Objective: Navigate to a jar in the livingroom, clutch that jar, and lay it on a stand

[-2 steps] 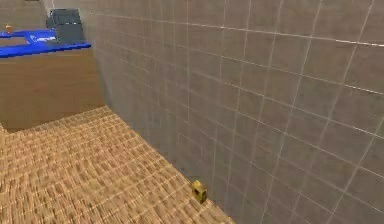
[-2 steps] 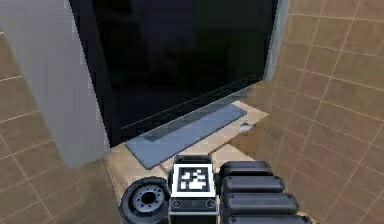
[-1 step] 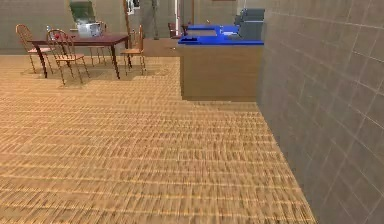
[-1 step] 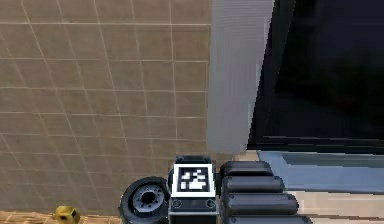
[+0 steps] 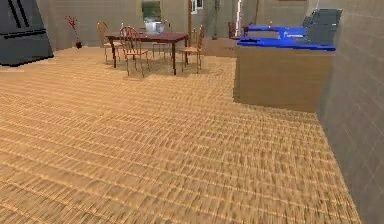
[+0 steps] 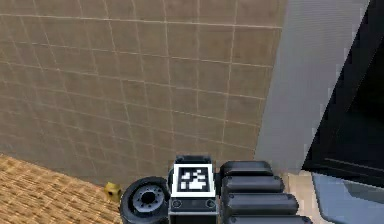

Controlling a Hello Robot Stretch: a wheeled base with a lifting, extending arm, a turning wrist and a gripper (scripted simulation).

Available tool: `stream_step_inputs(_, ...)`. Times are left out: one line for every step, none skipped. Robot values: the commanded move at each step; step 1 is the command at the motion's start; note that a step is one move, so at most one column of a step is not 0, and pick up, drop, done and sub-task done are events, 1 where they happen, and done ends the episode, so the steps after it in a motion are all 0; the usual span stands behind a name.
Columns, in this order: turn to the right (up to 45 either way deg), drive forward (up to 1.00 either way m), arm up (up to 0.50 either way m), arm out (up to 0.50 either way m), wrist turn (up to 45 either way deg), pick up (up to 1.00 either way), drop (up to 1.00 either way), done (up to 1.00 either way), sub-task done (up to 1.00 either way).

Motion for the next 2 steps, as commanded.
stream_step_inputs(0.0,1.00,0.00,0.00,0.0,0.00,0.00,0.00,0.00)
stream_step_inputs(0.0,1.00,0.00,0.00,0.0,0.00,0.00,0.00,0.00)
